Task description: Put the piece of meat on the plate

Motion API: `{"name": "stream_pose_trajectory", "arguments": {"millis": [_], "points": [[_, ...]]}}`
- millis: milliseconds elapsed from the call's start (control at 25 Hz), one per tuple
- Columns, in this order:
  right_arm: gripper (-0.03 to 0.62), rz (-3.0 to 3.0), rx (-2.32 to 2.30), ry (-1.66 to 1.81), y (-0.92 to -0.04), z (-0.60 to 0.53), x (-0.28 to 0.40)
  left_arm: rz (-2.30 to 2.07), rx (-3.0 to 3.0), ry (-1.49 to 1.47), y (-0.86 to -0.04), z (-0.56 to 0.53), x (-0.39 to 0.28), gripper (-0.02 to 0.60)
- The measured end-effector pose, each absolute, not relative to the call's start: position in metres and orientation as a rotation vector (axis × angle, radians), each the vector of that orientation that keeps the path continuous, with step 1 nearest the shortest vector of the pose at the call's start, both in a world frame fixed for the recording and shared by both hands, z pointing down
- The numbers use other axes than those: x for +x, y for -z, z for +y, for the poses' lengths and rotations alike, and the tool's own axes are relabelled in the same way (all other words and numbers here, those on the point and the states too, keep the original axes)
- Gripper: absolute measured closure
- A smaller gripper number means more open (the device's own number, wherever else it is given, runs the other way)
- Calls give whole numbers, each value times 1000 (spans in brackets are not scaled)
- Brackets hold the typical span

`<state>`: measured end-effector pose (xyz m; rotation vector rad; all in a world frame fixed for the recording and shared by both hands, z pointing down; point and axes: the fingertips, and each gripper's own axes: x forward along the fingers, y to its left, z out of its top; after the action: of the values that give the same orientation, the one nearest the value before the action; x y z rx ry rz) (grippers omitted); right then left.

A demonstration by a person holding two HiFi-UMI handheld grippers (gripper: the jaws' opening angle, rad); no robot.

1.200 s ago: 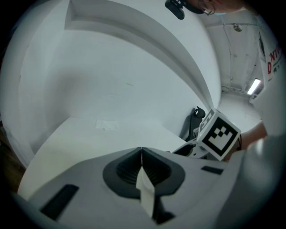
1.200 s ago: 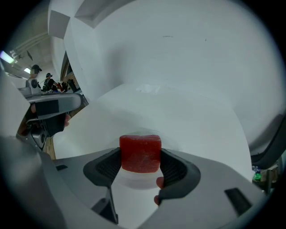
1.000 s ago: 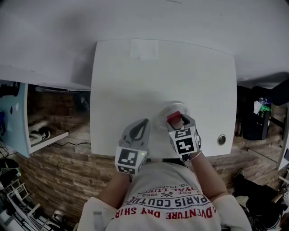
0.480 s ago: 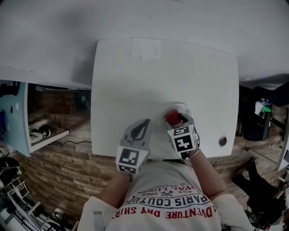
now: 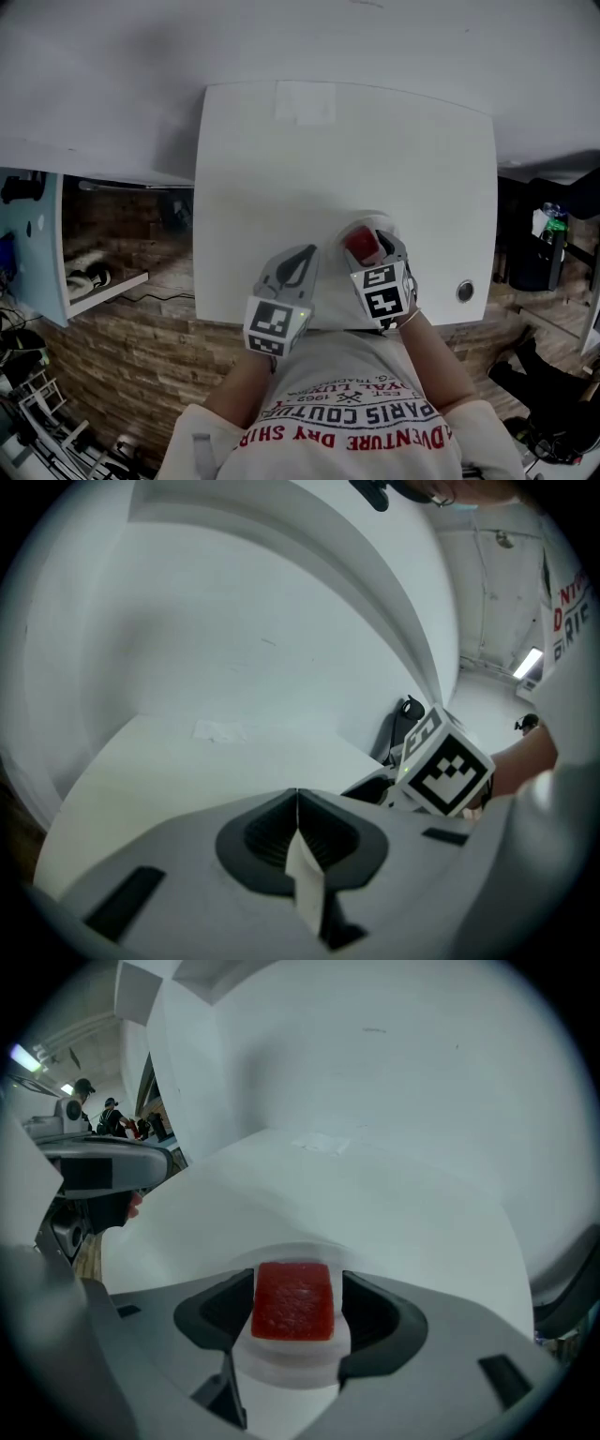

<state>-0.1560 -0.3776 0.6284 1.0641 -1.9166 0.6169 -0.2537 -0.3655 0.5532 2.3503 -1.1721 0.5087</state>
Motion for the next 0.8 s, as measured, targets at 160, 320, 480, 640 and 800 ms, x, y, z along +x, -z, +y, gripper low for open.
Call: {"name": "stream_pose_trajectory", "arguments": {"millis": [160,320,480,640,800], "points": [[309,-1951,1120,-607,-611,-382,-152,-1190,2381,-484,-542,-371,-250,574],[431,-1991,1227,-620,-581,-388,-144,-1210,2393,-447,-525,-373,-245,574],[551,-2018,1361,-633,-554,-390,-126,-1224,2415,-431,-511,-366,-237,574],[580,-2069,1432,-603,-527,-387,-114,-1255,2431,-400,-495,-359,-229,574],[582,-2167,1520,-580,-491,-381,-106,-1270,2472,-362,-473,-351,-218,574]]}}
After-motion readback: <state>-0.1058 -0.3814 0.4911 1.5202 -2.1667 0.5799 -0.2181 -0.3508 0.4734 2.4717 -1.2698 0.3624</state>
